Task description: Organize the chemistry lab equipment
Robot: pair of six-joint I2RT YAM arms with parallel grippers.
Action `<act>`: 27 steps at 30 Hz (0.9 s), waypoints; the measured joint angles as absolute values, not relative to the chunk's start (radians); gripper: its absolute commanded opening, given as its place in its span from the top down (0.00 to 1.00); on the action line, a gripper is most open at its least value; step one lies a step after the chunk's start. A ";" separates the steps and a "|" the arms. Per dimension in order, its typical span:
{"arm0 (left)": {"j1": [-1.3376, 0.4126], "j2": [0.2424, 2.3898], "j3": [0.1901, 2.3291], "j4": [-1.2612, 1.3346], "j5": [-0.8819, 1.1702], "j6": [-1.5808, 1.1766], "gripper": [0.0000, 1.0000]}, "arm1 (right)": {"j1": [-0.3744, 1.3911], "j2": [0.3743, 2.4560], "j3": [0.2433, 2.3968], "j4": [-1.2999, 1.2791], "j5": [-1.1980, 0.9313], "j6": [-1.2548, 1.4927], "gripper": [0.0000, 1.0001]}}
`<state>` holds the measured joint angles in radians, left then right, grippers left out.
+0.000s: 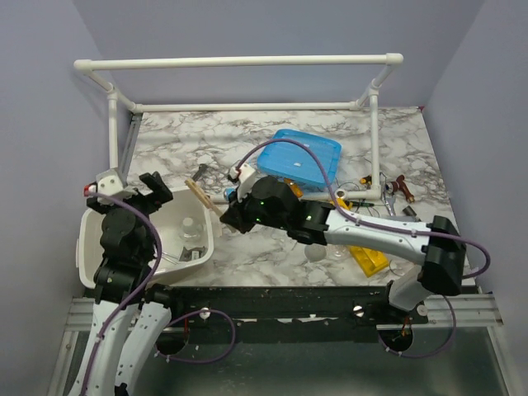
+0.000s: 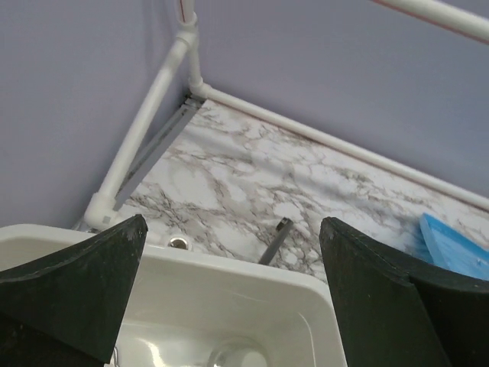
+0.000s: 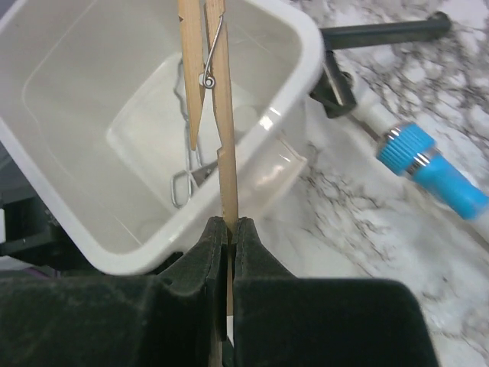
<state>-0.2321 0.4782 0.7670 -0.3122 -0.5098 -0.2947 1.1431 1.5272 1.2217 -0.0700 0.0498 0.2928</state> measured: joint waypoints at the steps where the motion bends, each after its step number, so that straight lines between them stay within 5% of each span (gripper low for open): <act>1: -0.223 0.449 0.756 -0.303 -0.522 -0.299 0.01 | 1.152 1.568 1.256 -0.062 0.035 0.296 0.99; 15: -0.197 0.334 0.717 -0.226 -0.571 -0.304 0.01 | 1.238 1.818 1.520 -0.047 -0.075 0.294 0.99; 19: -0.197 0.347 0.717 -0.226 -0.565 -0.305 0.01 | 1.238 1.879 1.573 -0.064 -0.076 0.291 0.62; 22: -0.197 0.356 0.717 -0.226 -0.560 -0.308 0.01 | 1.238 1.897 1.581 -0.091 -0.074 0.287 0.46; 27: -0.197 0.363 0.717 -0.226 -0.544 -0.315 0.01 | 1.238 1.855 1.521 -0.090 -0.050 0.270 0.40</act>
<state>-0.1974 0.3626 0.7166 -0.2264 -0.5442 -0.3145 1.2385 1.8553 1.5211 -0.0898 -0.0502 0.2695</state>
